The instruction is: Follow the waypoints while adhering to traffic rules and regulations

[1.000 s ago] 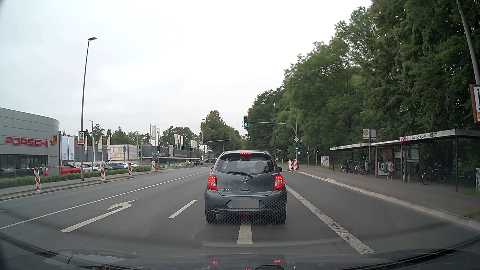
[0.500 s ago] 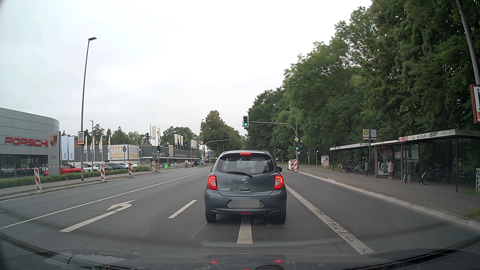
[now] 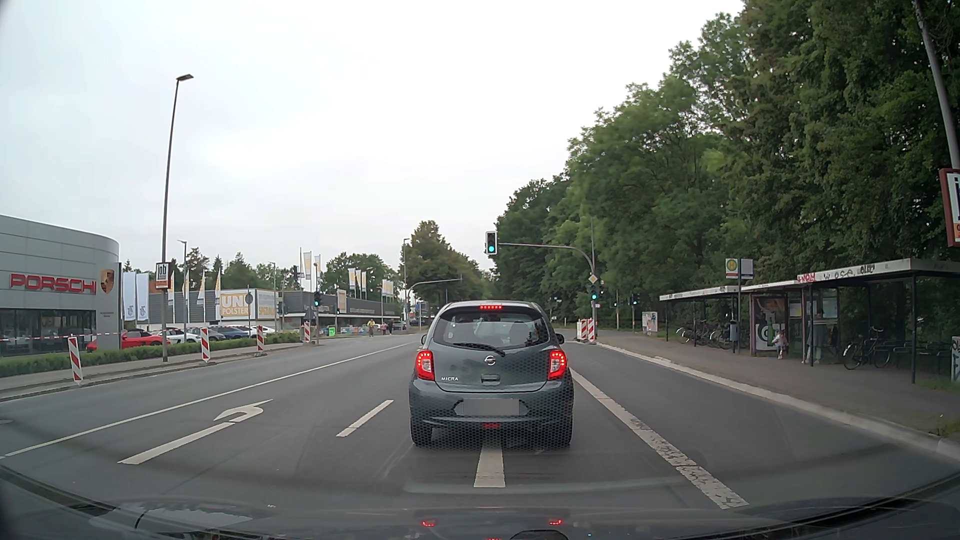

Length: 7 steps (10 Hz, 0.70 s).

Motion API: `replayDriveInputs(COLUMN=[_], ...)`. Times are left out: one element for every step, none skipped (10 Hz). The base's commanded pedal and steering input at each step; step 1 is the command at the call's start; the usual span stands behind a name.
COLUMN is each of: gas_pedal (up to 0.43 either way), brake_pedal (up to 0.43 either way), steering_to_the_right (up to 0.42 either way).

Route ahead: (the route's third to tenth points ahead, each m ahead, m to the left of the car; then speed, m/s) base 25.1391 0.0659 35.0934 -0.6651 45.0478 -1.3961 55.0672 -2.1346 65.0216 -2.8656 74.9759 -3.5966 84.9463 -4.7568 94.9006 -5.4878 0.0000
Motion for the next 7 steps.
replayDriveInputs(gas_pedal=[0.0, 0.0, 0.0, 0.0, 0.0, 0.0, 0.0], brake_pedal=[0.0, 0.0, 0.0, 0.0, 0.0, 0.0, 0.0], steering_to_the_right=[-0.006, -0.006, -0.006, -0.006, -0.006, -0.006, -0.006])
